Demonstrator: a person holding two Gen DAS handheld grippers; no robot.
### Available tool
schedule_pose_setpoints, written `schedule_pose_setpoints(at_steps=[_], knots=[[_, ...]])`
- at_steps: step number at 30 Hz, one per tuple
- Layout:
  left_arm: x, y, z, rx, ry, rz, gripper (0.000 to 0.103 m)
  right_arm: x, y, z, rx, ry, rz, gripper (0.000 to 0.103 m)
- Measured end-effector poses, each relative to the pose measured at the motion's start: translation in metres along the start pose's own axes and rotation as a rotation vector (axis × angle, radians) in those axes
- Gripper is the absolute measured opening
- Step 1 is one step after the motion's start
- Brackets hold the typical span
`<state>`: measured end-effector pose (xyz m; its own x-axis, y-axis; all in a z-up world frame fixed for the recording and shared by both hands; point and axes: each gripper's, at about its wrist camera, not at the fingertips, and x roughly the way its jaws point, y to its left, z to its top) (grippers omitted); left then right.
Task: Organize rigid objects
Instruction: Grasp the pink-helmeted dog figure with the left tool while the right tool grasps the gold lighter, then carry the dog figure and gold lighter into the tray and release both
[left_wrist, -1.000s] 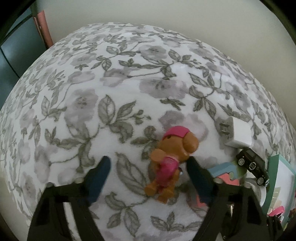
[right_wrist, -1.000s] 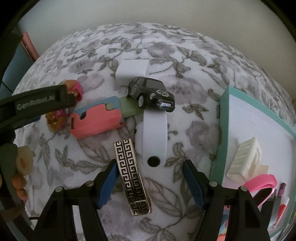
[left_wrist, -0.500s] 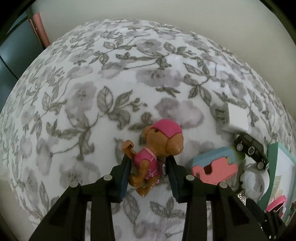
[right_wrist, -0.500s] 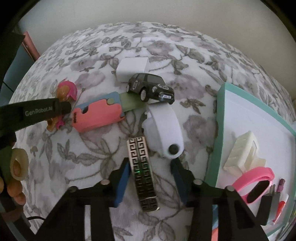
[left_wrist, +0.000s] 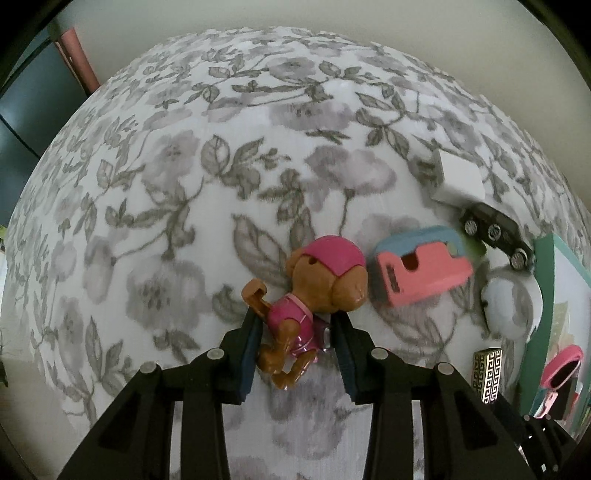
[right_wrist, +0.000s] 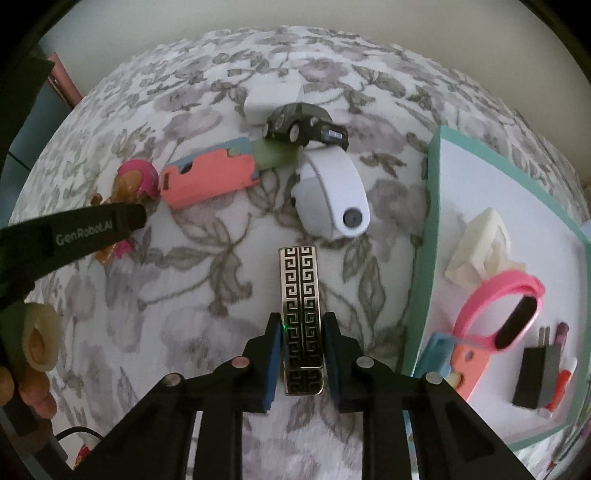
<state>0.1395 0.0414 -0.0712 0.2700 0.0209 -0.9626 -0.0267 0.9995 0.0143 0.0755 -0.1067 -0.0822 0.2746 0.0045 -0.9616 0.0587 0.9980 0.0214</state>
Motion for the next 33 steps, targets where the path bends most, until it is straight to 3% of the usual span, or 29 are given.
schedule_pose_setpoints(at_steps=[6,14,19,23,33], knots=[[-0.018,-0.003,-0.012,-0.002,-0.027,-0.017,0.039,-0.009,-0.002,-0.014,0.044,0.011,0.054,0.021],[-0.055,-0.013,-0.011,0.003,-0.093,-0.043,0.039,-0.047,-0.017,-0.014,0.103,-0.091,0.089,0.021],[-0.069,-0.027,-0.005,0.014,-0.120,-0.057,0.039,-0.069,-0.037,-0.011,0.170,-0.165,0.067,0.021],[-0.077,-0.049,0.002,0.033,-0.133,-0.083,0.039,-0.079,-0.057,-0.002,0.216,-0.215,-0.007,0.021],[-0.102,-0.130,0.000,0.136,-0.177,-0.175,0.039,-0.086,-0.117,0.000,0.389,-0.284,-0.102,0.022]])
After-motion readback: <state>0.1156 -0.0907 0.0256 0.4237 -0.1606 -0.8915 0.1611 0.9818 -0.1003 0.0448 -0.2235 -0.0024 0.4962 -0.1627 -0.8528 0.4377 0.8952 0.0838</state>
